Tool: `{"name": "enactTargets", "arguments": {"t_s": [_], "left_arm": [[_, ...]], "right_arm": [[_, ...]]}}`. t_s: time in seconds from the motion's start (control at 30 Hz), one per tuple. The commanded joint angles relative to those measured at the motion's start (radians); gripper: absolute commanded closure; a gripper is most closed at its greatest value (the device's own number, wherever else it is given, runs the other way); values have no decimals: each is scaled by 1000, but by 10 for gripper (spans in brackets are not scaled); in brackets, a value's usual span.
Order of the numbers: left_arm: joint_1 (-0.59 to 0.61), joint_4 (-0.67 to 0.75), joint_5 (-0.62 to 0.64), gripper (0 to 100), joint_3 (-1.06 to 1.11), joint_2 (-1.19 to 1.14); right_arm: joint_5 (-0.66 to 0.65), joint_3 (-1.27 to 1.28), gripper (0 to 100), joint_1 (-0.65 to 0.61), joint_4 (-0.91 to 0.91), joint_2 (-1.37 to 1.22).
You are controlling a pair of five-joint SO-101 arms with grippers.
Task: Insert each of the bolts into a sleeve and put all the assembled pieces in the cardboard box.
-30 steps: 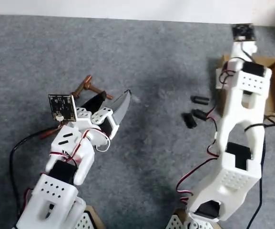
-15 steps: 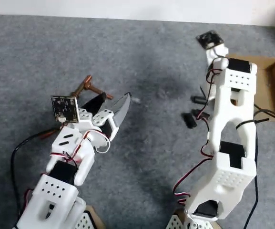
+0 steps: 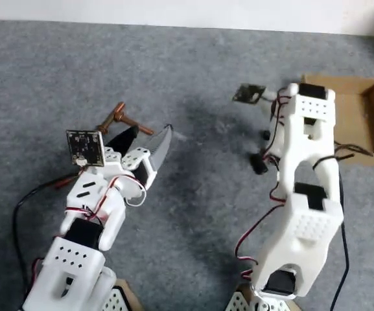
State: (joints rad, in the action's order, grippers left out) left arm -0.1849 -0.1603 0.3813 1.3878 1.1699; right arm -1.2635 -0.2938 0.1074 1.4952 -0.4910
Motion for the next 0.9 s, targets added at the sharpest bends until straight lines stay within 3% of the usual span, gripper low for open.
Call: {"name": "enactTargets", "arguments": {"t_s": [0.0,0.57,0.67,0.7,0.87], "left_arm": [[18,25,-5,755,-16,7],[15,25,-5,755,-16,7],[15,25,-5,755,-16,7],[15,25,-5,757,-16,7],[15,25,-2,758,-18,7]], "right_arm": [[-20,-111,871,4,-22,-61],[-12,-728,875,15,216,-550],[-9,-822,958,15,263,-582],[15,-851,998,15,265,-585],[242,-955,992,8,266,-585]]}}
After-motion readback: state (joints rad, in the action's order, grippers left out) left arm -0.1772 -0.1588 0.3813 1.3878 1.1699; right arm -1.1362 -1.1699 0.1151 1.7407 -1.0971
